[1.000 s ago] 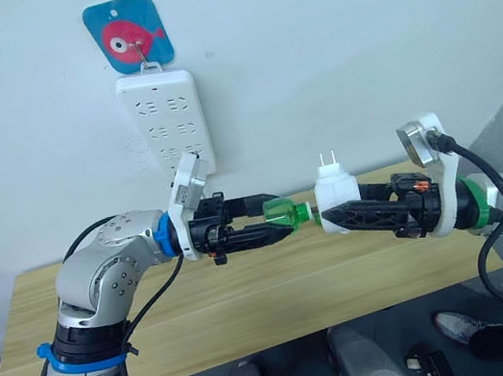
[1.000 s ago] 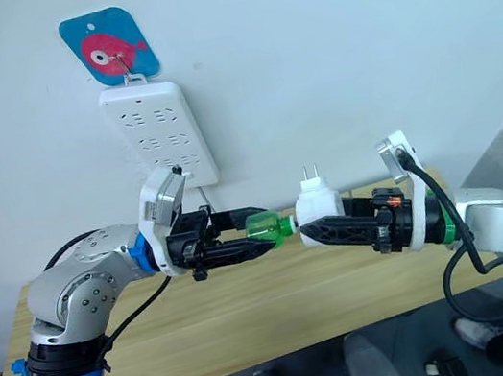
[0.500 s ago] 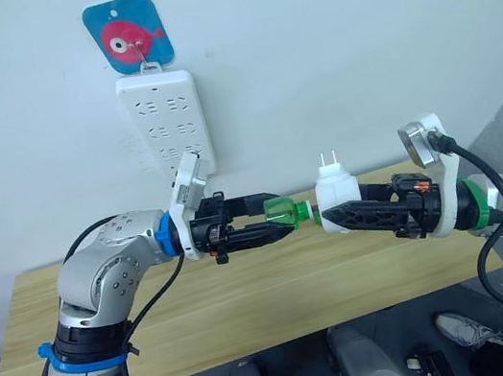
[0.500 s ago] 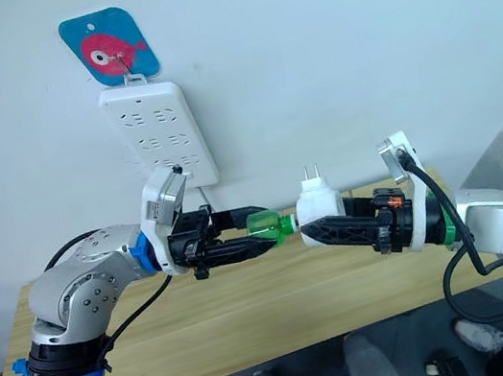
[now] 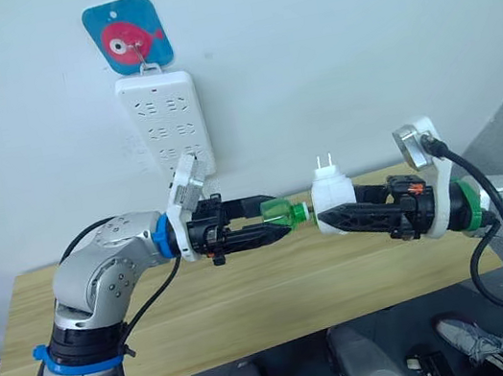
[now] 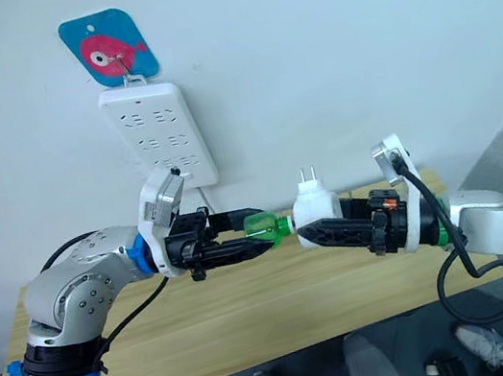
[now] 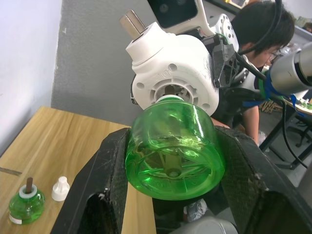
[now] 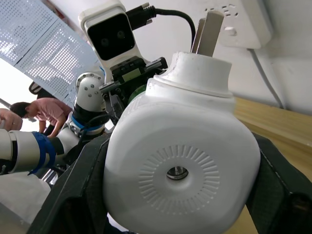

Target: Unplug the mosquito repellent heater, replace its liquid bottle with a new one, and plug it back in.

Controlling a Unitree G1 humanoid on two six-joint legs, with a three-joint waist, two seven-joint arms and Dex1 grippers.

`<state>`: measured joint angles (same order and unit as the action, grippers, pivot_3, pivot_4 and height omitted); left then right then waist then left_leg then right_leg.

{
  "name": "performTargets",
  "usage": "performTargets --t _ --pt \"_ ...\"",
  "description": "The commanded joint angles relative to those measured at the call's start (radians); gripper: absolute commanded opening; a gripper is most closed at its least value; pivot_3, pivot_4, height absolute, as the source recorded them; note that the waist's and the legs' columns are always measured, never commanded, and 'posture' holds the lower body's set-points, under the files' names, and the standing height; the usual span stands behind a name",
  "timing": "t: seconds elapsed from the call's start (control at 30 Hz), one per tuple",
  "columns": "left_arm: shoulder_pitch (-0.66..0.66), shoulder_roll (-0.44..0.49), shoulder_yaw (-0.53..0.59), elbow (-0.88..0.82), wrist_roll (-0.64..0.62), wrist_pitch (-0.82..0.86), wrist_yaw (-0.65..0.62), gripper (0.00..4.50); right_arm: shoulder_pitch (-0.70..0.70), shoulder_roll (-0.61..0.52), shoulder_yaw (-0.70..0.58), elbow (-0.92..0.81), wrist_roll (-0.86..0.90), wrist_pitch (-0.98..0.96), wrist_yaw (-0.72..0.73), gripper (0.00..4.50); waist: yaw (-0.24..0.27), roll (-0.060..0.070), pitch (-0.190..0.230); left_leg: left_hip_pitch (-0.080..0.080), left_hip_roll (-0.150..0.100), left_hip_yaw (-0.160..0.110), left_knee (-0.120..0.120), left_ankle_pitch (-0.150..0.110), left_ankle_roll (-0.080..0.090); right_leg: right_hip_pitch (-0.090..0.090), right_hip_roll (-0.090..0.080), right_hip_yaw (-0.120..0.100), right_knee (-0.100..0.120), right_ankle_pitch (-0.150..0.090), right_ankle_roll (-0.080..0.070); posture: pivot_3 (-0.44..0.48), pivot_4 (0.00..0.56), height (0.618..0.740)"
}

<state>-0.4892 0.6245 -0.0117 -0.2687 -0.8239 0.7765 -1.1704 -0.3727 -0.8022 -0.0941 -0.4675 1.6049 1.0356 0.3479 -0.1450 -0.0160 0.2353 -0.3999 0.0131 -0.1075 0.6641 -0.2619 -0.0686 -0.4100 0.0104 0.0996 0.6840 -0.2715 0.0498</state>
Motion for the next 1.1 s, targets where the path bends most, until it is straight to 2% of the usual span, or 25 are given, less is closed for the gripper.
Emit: performTargets --t 0.03,0.43,0.8,1.1 --pt "-0.008 -0.007 -0.017 -0.063 -0.029 -0.008 -0.026 2.25 -0.011 0.003 -0.002 -0.026 0.002 -0.005 0.03 3.15 0.0 0.0 -0.001 0.0 0.0 0.0 0.0 0.0 0.0 0.0 0.0 0.0 0.0 0.0 0.0 -0.197 0.144 0.734" --pt "-0.014 -0.013 -0.024 -0.055 -0.016 -0.014 -0.02 2.25 -0.024 0.012 0.008 -0.043 0.033 -0.005 0.03 3.15 0.0 0.0 -0.006 0.0 0.0 0.0 0.0 0.0 0.0 0.0 0.0 0.0 0.0 0.0 0.0 -0.198 0.142 0.734" --pt "-0.007 0.024 0.008 -0.017 0.007 -0.031 -0.026 2.25 -0.004 -0.057 -0.043 -0.015 0.025 0.012 0.077 3.15 0.0 0.0 -0.009 0.0 0.0 0.0 0.0 0.0 0.0 0.0 0.0 0.0 0.0 0.0 0.0 -0.198 0.142 0.734" --pt "0.0 0.022 0.004 -0.035 -0.006 -0.023 -0.018 2.25 -0.002 -0.044 -0.042 0.004 0.007 0.0 0.064 3.15 0.0 0.0 -0.011 0.0 0.0 0.0 0.0 0.0 0.0 0.0 0.0 0.0 0.0 0.0 0.0 -0.198 0.142 0.734"
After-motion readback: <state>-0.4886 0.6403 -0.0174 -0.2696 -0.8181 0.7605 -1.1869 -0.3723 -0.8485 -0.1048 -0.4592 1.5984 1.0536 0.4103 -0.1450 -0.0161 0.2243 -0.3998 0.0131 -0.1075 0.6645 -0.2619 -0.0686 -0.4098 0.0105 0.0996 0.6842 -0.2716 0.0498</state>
